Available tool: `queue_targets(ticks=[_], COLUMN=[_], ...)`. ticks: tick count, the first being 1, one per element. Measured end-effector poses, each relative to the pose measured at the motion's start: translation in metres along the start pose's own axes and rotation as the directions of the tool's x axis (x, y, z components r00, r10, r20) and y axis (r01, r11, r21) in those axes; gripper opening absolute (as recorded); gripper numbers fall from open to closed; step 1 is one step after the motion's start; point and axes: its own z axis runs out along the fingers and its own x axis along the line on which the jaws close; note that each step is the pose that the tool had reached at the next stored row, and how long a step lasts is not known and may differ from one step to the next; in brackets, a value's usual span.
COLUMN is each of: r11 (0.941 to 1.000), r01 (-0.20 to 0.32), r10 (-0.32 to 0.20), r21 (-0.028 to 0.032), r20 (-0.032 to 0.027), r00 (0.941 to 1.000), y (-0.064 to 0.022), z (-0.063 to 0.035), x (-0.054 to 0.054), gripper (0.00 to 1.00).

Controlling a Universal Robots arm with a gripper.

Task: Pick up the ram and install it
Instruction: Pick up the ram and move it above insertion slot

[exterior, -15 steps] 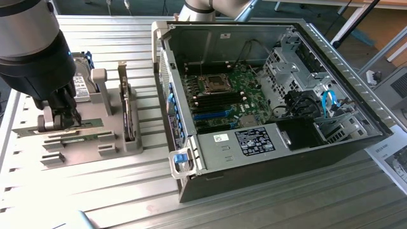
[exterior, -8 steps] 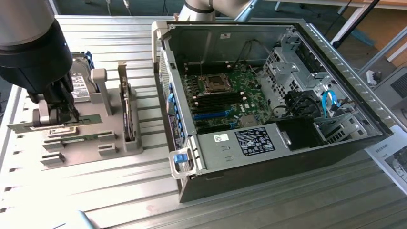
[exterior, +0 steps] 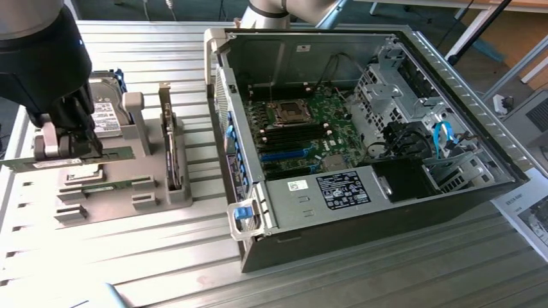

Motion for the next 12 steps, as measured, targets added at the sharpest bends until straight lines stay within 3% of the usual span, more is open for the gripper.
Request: queue_targets(ticks=[12], r11=[1.0], r01=[0.0], r10=[0.0], r21=[0.0], r20=[0.0], r00=[1.0], y=[-0.0002], z=[-0.0303], x=[-0.001], gripper=[0.12])
